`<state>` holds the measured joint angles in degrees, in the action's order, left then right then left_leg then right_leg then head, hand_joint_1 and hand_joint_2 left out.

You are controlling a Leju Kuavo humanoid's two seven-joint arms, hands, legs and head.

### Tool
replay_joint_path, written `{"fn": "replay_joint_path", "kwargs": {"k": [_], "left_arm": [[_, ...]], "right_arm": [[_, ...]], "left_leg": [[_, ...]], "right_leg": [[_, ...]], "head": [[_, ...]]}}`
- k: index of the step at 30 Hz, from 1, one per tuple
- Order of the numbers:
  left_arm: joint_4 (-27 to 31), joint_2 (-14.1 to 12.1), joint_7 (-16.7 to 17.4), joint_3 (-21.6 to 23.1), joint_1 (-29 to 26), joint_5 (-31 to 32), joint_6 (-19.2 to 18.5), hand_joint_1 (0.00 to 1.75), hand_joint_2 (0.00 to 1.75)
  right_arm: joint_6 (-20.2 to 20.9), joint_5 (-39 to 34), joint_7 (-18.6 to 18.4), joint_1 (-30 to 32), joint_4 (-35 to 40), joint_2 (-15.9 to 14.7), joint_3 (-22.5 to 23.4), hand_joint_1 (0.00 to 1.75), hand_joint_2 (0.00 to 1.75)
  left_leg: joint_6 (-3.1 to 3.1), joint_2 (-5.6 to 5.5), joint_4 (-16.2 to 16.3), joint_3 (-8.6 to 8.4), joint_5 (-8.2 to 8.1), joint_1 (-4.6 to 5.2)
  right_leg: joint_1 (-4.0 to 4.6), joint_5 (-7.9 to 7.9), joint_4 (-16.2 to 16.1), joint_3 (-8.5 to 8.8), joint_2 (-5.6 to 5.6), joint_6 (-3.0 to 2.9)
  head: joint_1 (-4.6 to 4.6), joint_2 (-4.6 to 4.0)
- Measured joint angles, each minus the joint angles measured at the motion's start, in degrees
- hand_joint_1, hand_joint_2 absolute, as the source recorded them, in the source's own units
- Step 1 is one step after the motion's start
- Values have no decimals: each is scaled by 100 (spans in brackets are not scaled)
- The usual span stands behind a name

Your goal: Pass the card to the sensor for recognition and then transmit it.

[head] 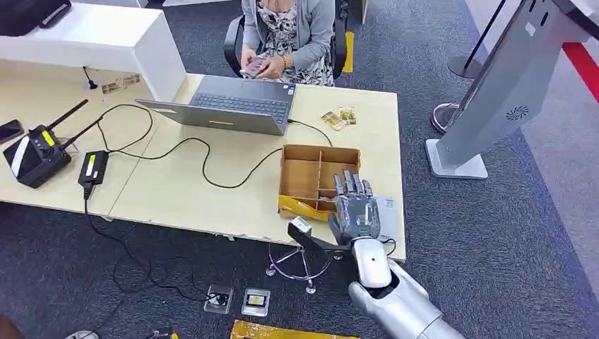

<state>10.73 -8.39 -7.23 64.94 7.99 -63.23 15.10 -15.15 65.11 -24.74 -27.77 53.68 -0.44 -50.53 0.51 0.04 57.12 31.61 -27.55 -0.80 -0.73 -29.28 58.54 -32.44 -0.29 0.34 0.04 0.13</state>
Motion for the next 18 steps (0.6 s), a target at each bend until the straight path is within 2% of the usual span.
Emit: {"fn": "replay_joint_path", "kwargs": {"k": [5,18], "left_arm": [[-2,2,0,37,-4,0,0,0,0],[-4,2,0,63,-29,-17,15,0,0]], "right_arm": [[-35,-251,151,-6,-85,4,39,175,175],[-254,-393,223,-59,-186,13,57,175,175]], "left_leg": [[0,0,0,0,0,0],[0,0,0,-1,0,0]], "right_leg": [[0,0,0,0,0,0],[0,0,0,0,1,0]], "head": [[0,0],[0,0]]}}
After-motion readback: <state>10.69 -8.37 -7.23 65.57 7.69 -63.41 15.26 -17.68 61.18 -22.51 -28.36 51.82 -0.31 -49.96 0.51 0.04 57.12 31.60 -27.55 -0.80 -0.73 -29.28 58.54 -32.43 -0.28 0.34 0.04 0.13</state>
